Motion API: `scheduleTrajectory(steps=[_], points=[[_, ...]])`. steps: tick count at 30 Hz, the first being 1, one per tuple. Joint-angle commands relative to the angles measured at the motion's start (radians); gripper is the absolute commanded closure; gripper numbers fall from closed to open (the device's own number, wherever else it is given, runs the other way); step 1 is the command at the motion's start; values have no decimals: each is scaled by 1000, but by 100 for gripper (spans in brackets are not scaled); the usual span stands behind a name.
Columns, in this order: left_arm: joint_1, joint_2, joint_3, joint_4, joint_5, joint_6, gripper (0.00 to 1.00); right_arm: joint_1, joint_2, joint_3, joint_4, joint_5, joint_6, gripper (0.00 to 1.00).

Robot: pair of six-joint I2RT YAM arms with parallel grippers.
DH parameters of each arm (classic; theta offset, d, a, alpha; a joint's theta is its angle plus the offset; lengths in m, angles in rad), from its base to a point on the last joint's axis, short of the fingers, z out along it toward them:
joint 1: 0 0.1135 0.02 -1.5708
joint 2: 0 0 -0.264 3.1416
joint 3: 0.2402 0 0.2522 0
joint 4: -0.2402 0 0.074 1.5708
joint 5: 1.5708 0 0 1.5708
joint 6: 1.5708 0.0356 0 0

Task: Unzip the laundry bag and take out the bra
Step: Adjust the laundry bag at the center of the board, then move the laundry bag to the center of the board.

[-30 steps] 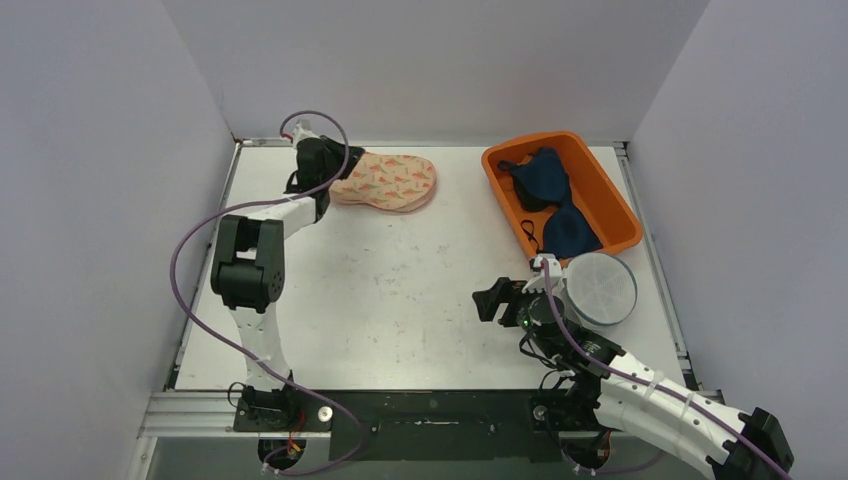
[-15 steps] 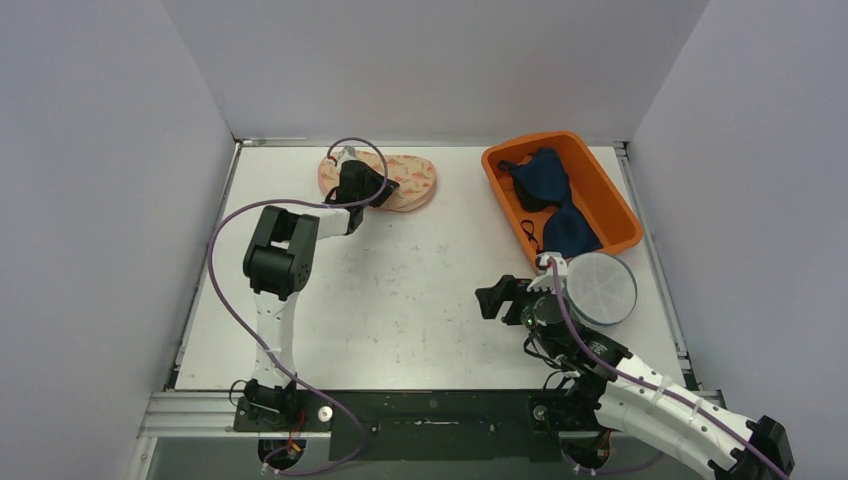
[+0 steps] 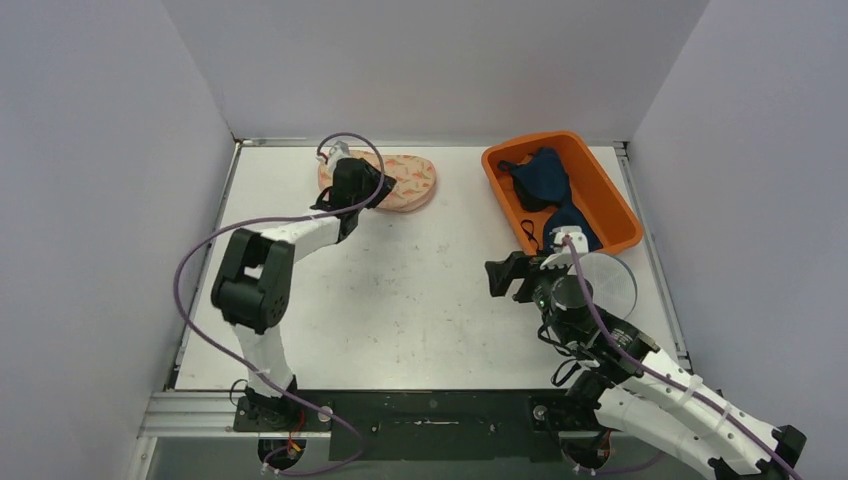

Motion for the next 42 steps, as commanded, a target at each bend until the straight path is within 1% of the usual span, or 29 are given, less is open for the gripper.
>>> scheduleTrajectory(steps=[1, 3, 7, 9, 12, 15, 17, 18, 20, 22, 25, 29, 30, 33, 34, 37, 39, 40, 42], points=[[-122, -343, -64, -123, -168, 89, 66, 0, -28, 94, -48, 146, -12, 9], [-185, -456, -137, -157, -218, 118, 58, 0, -39, 133, -73, 167, -17, 8], [-325, -668, -290, -248, -325, 152, 37, 0, -55, 221, -170, 249, -7, 4], [-416, -741, -349, -296, -371, 176, 31, 0, -76, 241, -203, 282, 2, 4], [-578, -807, -403, -360, -433, 201, 23, 0, -108, 268, -265, 358, 28, 4], [-720, -825, -446, -352, -453, 193, 15, 1, -135, 275, -358, 455, 95, 4], [-802, -814, -462, -307, -445, 183, 2, 1, -163, 248, -394, 473, 132, 4], [-838, -805, -464, -264, -431, 184, 3, 2, -178, 231, -401, 474, 149, 5], [-885, -781, -454, -195, -424, 199, 4, 1, -199, 194, -415, 476, 188, 5], [-916, -749, -411, -195, -446, 219, 4, 2, -192, 193, -466, 519, 247, 5], [-921, -709, -384, -176, -431, 202, 4, 3, -165, 176, -538, 583, 364, 5], [-921, -630, -372, -6, -343, 164, 4, 3, -158, 149, -600, 602, 535, 5], [-921, -593, -344, 32, -325, 161, 4, 4, -174, 144, -594, 597, 548, 5], [-923, -449, -229, 52, -265, 144, 4, 5, -229, 146, -555, 563, 527, 5], [-925, -409, -203, 74, -245, 130, 4, 5, -240, 158, -566, 556, 526, 5], [-929, -294, -160, 203, -174, 75, 2, 8, -245, 210, -616, 550, 535, 5], [-929, -235, -158, 287, -130, 35, 0, 9, -238, 224, -648, 553, 537, 5], [-929, -228, -169, 311, -126, 22, 4, 10, -229, 226, -664, 551, 540, 5], [-928, -236, -212, 326, -146, -5, 6, 12, -191, 224, -666, 530, 503, 6]])
